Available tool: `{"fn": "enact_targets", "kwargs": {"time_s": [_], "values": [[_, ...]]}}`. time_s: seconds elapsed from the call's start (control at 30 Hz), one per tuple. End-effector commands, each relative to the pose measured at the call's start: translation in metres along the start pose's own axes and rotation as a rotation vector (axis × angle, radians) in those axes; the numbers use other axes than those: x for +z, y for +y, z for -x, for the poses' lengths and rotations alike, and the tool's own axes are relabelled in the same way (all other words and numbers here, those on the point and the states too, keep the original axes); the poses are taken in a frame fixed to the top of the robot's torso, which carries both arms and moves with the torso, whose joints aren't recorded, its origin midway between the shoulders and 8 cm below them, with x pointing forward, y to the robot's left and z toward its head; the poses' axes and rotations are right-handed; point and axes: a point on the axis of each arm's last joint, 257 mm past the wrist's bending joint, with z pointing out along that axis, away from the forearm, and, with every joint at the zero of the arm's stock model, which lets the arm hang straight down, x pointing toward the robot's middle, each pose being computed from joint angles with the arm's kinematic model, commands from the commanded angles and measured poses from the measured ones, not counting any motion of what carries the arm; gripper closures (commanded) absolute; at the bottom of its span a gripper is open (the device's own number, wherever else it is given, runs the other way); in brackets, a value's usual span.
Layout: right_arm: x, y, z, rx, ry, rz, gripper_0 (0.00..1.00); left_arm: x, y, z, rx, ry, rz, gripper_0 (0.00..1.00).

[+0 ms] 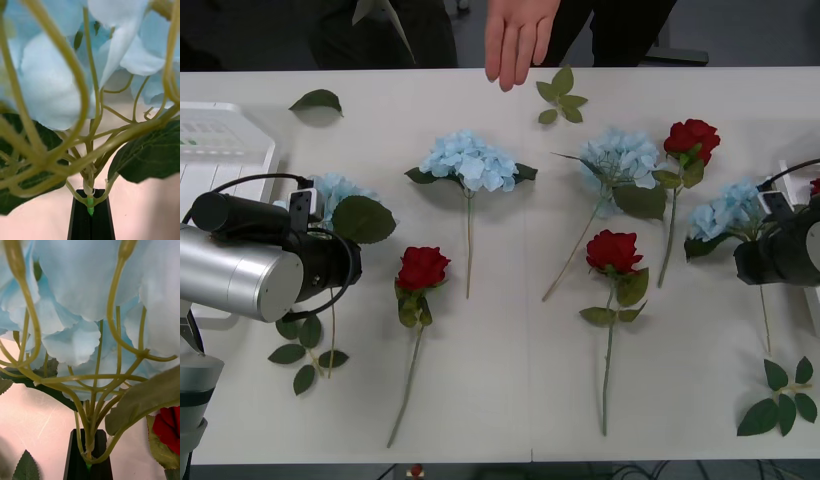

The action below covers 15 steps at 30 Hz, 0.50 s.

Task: Place the red flowers into the right box and the blue flowers into the left box. If a person shows an open palm, hand one flower to the person first, then continue sorting.

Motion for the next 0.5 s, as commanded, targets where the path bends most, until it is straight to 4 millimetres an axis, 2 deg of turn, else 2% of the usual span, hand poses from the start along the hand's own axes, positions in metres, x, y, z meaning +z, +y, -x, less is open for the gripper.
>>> {"fn": "enact_targets", "kwargs": {"time_s": [0.03,0.33,0.4,0.5], "values": [[-0.033,-0.002,0.037,0.03,-0.063,0.036,1.0,-0.009,-0.005,0.016,0.042,-0.04,-0.007,1.0],[-0.096,-0.018,0.084,0.016,-0.181,0.157,1.0,-0.009,-0.005,0.017,0.044,-0.044,-0.009,1.0],[-0.109,-0.014,0.097,0.002,-0.225,0.187,1.0,-0.009,-0.005,0.016,0.042,-0.042,-0.01,1.0],[-0.137,0.007,0.125,-0.009,-0.327,0.269,1.0,-0.009,-0.004,0.017,0.044,-0.043,-0.007,1.0]]}}
